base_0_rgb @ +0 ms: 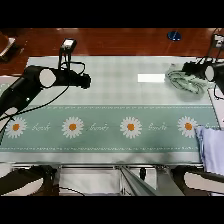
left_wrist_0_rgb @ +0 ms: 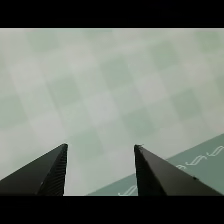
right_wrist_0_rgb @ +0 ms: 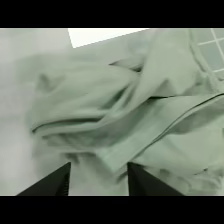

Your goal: Fold the shirts.

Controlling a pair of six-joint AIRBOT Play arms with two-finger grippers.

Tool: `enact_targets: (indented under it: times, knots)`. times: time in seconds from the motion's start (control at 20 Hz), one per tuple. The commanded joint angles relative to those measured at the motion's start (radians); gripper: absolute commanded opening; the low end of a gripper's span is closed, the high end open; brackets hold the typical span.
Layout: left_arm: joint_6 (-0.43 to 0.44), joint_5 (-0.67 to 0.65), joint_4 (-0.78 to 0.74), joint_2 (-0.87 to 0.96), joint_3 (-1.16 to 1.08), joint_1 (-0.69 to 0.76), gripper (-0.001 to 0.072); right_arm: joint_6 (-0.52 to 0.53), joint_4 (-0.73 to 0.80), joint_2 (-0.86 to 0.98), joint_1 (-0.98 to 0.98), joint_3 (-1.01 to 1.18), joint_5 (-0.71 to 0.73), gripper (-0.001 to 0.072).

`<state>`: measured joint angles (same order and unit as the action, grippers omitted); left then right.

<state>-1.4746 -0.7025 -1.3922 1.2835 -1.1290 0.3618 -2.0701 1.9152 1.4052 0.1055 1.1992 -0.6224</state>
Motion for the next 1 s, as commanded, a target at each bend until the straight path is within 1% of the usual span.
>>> enact_targets:
  times: [0.0,0.1,0.2,0.35,0.4,0.45,0.55,0.6,0.7,0.8,0.85,0.95]
  knots:
    - [-0.004,0.033,-0.075,0.003,0.000,-0.017,0.0509,0.023,-0.153,0.194,0.159,0.161,-0.036,0.0407]
    - [-0.004,0.042,-0.075,0.006,0.000,-0.026,0.0509,0.077,-0.237,0.291,0.205,0.238,-0.096,0.0407]
    - [-0.005,0.050,-0.074,0.013,0.000,-0.027,0.0509,0.097,-0.259,0.365,0.225,0.290,-0.143,0.0407]
    - [-0.016,0.053,-0.074,0.031,0.000,-0.026,0.0509,0.114,-0.269,0.420,0.228,0.303,-0.161,0.0404]
    - [-0.031,0.052,-0.074,0.037,0.000,-0.026,0.0509,0.139,-0.295,0.427,0.227,0.303,-0.168,0.0373]
    - [-0.041,0.051,-0.074,0.041,0.000,-0.026,0.0509,0.184,-0.343,0.430,0.227,0.303,-0.180,0.0295]
    - [-0.068,0.033,-0.074,0.042,-0.001,-0.028,0.0508,0.324,-0.459,0.429,0.227,0.303,-0.219,0.0051]
    - [-0.068,-0.001,-0.075,0.038,-0.009,-0.037,0.0508,0.396,-0.530,0.424,0.227,0.303,-0.250,0.0020]
    - [-0.067,-0.136,-0.075,0.022,-0.055,-0.082,0.0507,0.481,-0.619,0.393,0.228,0.304,-0.302,0.0020]
    - [-0.067,-0.269,-0.075,-0.024,-0.100,-0.156,0.0506,0.543,-0.646,0.314,0.228,0.304,-0.312,0.0020]
    - [-0.069,-0.305,-0.074,-0.064,-0.103,-0.195,0.0506,0.571,-0.657,0.261,0.228,0.304,-0.306,0.0019]
    - [-0.117,-0.358,-0.072,-0.174,-0.075,-0.254,0.0506,0.610,-0.677,0.135,0.227,0.304,-0.285,0.0019]
